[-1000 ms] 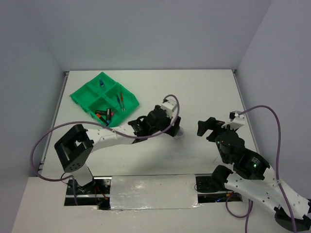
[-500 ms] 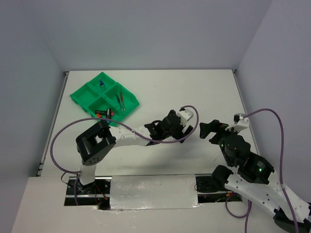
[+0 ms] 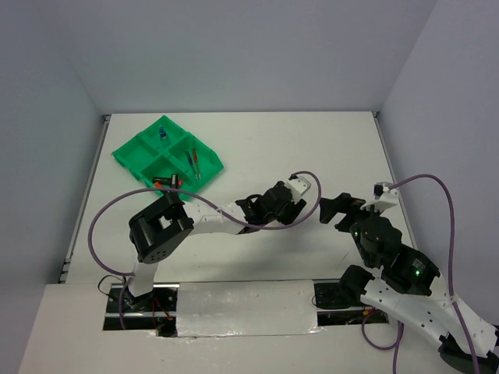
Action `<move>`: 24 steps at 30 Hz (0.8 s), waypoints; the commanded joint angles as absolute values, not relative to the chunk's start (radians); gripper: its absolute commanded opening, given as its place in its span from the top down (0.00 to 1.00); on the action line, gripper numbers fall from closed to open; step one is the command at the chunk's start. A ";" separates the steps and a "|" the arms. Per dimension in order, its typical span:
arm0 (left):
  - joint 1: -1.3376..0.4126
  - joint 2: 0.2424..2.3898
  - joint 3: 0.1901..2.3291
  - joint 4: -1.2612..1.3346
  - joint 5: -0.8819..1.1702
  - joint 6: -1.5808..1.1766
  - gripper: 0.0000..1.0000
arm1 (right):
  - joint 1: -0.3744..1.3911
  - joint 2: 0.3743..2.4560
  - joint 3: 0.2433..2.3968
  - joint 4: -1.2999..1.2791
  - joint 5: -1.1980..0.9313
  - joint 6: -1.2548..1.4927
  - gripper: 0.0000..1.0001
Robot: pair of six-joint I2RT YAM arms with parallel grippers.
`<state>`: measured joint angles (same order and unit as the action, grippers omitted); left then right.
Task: Sort the stationery into containers
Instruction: Pick up the stationery from the center of the board.
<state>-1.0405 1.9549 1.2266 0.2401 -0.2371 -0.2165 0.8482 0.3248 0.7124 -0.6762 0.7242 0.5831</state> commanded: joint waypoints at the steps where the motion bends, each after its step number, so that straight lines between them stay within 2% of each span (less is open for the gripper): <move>1: -1.045 1.979 1.218 0.267 -0.275 -0.227 0.34 | 0.848 0.336 0.716 -0.667 0.721 0.572 0.00; 5: -1.043 1.994 1.233 0.238 -0.267 -0.216 0.22 | 0.850 0.337 0.716 -0.660 0.709 0.565 0.00; 6: -1.043 1.994 1.232 0.239 -0.264 -0.219 0.14 | 0.848 0.337 0.713 -0.658 0.707 0.563 0.00; 9: -1.043 1.994 1.221 0.244 -0.261 -0.225 0.03 | 0.848 0.334 0.706 -0.658 0.706 0.565 0.00; 11: -1.045 1.997 1.223 0.238 -0.261 -0.229 0.01 | 0.848 0.334 0.706 -0.655 0.701 0.561 0.00; 13: -1.043 1.996 1.218 0.241 -0.264 -0.229 0.07 | 0.848 0.333 0.709 -0.653 0.699 0.561 0.00; 14: -1.043 1.991 1.212 0.247 -0.264 -0.229 0.10 | 0.848 0.330 0.710 -0.653 0.699 0.560 0.00; 16: -1.045 1.973 1.198 0.256 -0.270 -0.230 0.36 | 0.848 0.327 0.712 -0.649 0.703 0.554 0.00; 17: -1.043 1.962 1.193 0.261 -0.296 -0.232 0.58 | 0.848 0.325 0.712 -0.650 0.704 0.554 0.00; 20: -1.026 1.896 1.183 0.229 -0.400 -0.265 0.94 | 0.848 0.318 0.709 -0.646 0.701 0.551 0.00; 21: -0.996 1.853 1.189 0.209 -0.431 -0.303 0.99 | 0.848 0.314 0.706 -0.641 0.700 0.546 0.00; 24: -0.895 1.743 1.206 0.092 -0.566 -0.393 1.00 | 0.850 0.316 0.687 -0.612 0.671 0.534 0.00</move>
